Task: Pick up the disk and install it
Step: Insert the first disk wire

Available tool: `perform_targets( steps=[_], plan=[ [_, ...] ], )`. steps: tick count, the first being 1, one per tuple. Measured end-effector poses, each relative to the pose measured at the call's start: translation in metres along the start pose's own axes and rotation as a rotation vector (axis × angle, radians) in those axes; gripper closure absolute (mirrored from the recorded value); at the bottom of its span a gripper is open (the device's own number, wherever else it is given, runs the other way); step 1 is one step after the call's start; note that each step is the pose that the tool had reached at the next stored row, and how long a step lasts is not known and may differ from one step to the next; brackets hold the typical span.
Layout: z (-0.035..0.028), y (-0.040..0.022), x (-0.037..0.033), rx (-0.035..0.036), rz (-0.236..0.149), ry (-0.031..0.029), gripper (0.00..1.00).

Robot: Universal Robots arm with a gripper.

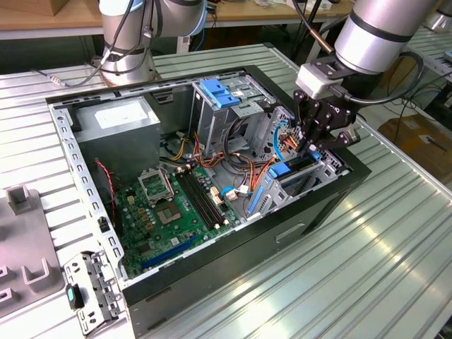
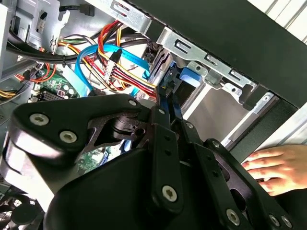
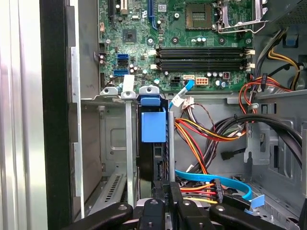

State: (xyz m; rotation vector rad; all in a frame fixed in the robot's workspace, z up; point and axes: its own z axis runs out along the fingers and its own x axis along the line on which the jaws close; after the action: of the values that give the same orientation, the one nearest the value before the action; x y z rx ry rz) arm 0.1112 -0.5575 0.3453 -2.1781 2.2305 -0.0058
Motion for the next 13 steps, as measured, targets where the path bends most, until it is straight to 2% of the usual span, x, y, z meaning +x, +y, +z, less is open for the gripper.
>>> perform_targets(
  steps=[4, 5, 13],
  plan=[
    [-0.0030, 0.0000, 0.0001, 0.0000, 0.000, -0.0001, 0.84],
    [-0.0029, -0.0001, 0.0018, 0.0000, 0.000, -0.0005, 0.84],
    [-0.0013, 0.0004, 0.0019, 0.0000, 0.000, -0.0020, 0.84]
  ],
)
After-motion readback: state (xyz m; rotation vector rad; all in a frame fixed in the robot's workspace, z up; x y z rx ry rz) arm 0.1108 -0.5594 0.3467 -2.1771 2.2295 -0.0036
